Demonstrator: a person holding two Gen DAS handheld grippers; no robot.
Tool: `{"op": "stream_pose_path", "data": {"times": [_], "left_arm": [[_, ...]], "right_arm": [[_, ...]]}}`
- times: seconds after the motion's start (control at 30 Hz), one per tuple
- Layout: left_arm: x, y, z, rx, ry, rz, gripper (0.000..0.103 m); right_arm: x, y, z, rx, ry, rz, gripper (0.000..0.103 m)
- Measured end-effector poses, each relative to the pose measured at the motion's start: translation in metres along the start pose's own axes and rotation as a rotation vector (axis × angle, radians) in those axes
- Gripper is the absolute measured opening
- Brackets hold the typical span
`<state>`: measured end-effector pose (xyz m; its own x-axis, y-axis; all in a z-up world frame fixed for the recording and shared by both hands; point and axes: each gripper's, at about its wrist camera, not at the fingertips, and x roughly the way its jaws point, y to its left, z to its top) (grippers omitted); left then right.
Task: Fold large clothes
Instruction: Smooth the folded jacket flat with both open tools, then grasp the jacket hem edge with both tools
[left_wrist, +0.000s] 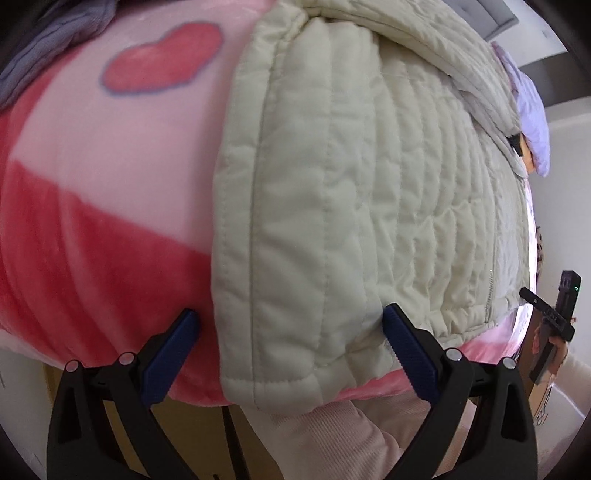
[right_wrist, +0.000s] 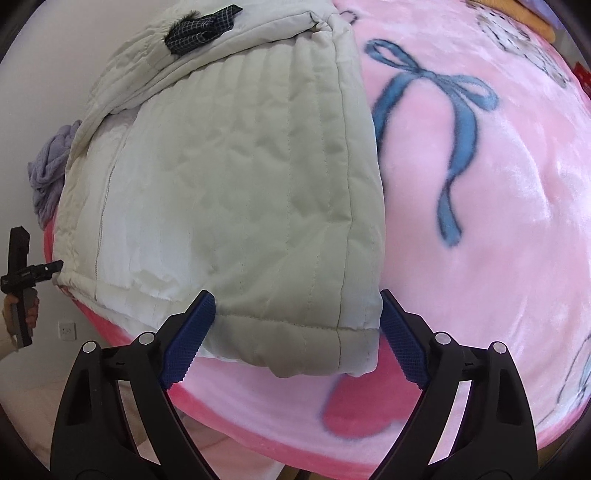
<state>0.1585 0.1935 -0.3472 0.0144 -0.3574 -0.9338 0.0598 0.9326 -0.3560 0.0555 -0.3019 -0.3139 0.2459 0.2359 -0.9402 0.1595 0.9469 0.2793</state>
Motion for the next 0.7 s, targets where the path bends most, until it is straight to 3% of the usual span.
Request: {"op": "stream_pose_path", "data": {"times": [0.17, 0.33, 0.47, 0.53, 0.7], "left_arm": [[0.005, 0.001, 0.003, -0.02, 0.021, -0.03, 0.098], [0.008, 0.008, 0.003, -0.008, 0.023, -0.03, 0.092], [0.008, 0.012, 0.001, -0.009, 0.034, -0.064, 0.086], [0.006, 0.008, 0.002, 0.007, 0.036, -0.057, 0.069], [0.002, -0.008, 0.0, 0.066, 0.019, -0.045, 0.043]], "right_arm": [[-0.002, -0.002, 0.001, -0.003, 0.001, 0.025, 0.082], [-0.007, -0.015, 0.002, 0.094, -0.013, 0.046, 0.08], [-0.008, -0.011, 0.003, 0.061, -0.003, 0.036, 0.079], [-0.006, -0.007, 0.003, 0.051, -0.002, 0.025, 0.074], [-0.009, -0.009, 0.006, 0.073, 0.024, 0.05, 0.053]]}}
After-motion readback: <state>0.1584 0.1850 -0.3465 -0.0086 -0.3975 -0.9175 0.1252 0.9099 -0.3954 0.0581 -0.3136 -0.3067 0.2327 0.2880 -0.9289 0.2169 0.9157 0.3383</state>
